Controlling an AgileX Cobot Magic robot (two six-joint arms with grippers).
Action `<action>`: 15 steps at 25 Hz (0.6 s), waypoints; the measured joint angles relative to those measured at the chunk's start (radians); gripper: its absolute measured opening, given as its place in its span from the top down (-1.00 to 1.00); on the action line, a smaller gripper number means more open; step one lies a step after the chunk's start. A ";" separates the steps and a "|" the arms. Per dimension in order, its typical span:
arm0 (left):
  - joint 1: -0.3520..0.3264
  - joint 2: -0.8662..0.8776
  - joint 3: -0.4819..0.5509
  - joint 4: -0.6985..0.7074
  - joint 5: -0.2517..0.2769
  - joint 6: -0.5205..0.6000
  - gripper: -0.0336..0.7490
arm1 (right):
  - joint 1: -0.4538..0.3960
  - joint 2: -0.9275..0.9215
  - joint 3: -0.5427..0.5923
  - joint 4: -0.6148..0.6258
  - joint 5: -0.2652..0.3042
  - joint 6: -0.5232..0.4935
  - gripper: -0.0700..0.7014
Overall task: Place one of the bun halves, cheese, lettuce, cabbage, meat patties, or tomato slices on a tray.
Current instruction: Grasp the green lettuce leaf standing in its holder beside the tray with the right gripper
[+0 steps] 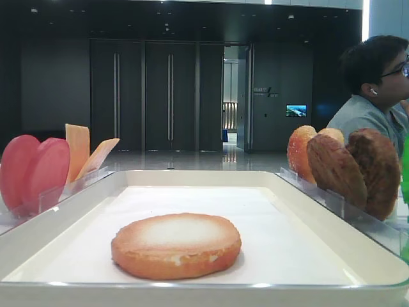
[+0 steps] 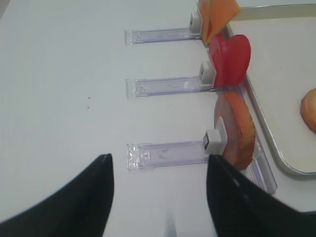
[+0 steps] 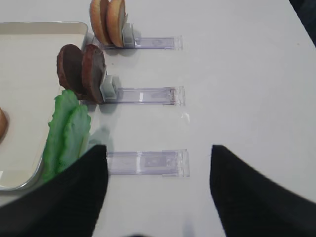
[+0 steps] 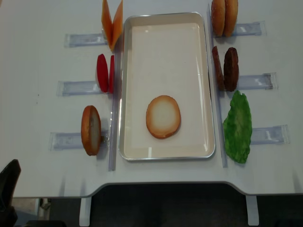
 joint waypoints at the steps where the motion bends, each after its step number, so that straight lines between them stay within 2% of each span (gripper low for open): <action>1: 0.000 0.000 0.000 0.000 0.000 0.000 -0.24 | 0.000 0.000 0.000 0.000 -0.002 0.000 -0.31; 11: 0.000 0.000 0.000 0.000 0.000 0.000 -0.24 | 0.000 0.000 0.000 0.000 -0.004 0.000 -0.23; 15: 0.000 0.000 0.000 0.000 0.000 0.000 -0.24 | 0.000 0.000 0.000 0.000 -0.003 0.034 -0.21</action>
